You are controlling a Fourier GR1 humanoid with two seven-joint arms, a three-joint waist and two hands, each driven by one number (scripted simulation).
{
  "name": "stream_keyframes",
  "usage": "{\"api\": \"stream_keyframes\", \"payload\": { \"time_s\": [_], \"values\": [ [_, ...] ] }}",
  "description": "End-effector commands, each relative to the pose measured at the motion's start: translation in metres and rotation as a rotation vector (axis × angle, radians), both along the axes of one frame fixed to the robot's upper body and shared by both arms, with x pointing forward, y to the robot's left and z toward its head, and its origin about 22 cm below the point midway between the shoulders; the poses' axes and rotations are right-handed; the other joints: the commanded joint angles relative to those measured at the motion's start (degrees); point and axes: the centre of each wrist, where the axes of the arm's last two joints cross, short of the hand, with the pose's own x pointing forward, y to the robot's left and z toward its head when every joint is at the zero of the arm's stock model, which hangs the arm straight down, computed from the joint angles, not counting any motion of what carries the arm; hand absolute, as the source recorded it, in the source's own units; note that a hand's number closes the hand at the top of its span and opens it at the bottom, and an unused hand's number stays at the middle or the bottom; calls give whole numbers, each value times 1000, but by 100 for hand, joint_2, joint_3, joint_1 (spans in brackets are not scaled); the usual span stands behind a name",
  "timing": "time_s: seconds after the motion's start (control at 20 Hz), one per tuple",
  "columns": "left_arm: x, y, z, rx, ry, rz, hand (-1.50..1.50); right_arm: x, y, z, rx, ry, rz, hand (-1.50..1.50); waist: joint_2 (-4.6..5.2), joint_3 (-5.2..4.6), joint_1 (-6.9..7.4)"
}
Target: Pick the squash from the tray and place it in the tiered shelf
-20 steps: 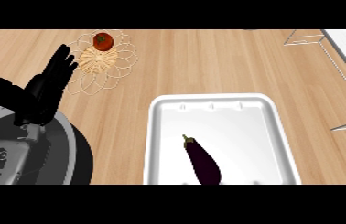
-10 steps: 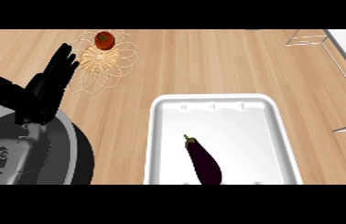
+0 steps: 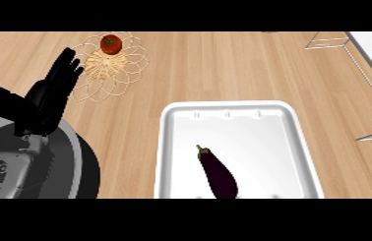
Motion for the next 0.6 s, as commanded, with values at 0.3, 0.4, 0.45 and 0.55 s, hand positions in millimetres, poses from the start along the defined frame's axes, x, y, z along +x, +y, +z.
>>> {"api": "stream_keyframes", "payload": {
  "time_s": [0.3, 0.4, 0.45, 0.55],
  "values": [
    [-21, 4, -18, -19, 78, 28, 0, -92, -65, 32, 160, 48, 98, -150, 18, -55, -106],
    [-4, -2, -11, -28, 70, 32, 0, -117, -82, 36, 156, 36, 139, -150, 41, -48, -137],
    [-6, -8, -20, -22, 82, 42, 0, -128, -84, 46, 179, 12, 173, -150, 28, -51, -199],
    [-17, 4, -22, -5, 65, 52, 0, -153, -95, 32, 183, -32, 194, -150, 17, -49, -204]
  ]
}}
